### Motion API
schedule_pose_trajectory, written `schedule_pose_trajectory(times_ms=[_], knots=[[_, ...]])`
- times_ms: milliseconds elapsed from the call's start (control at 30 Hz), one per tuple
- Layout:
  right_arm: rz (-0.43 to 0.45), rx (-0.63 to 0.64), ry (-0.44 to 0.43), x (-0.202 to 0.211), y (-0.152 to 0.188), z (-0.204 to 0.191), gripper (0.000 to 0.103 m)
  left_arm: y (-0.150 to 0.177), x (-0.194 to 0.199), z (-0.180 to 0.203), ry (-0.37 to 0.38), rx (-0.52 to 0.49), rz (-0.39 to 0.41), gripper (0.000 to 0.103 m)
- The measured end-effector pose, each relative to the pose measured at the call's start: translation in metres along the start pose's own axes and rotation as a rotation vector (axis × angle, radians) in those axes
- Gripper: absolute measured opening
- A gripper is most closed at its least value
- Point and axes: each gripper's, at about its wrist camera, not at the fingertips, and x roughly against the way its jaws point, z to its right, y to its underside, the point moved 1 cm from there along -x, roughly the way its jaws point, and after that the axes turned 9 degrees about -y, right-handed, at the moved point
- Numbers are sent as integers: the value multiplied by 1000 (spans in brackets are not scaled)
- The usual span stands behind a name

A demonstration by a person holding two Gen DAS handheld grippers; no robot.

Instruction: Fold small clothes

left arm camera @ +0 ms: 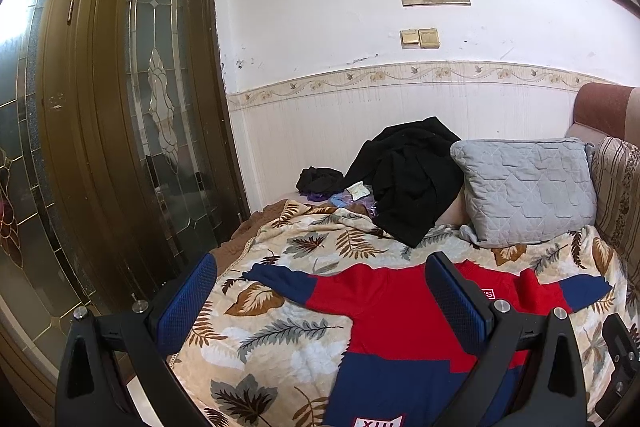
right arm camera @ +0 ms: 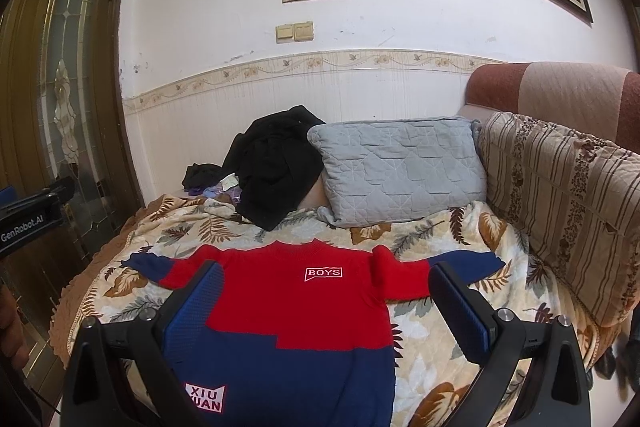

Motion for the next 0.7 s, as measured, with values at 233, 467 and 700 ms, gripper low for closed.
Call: schedule_pose_trajectory(times_ms=[233,467,700], knots=[[-8,-2,-6,-5,2,2,103,2,-1,-6,-5,8,1,103],[-21,11,-19,-11,3,-8,103,3,-9,-21,-38,37,-12,103],[-38,12,-17,-15,3,-13,103,7,-16,-22,-37,21,-43,103]])
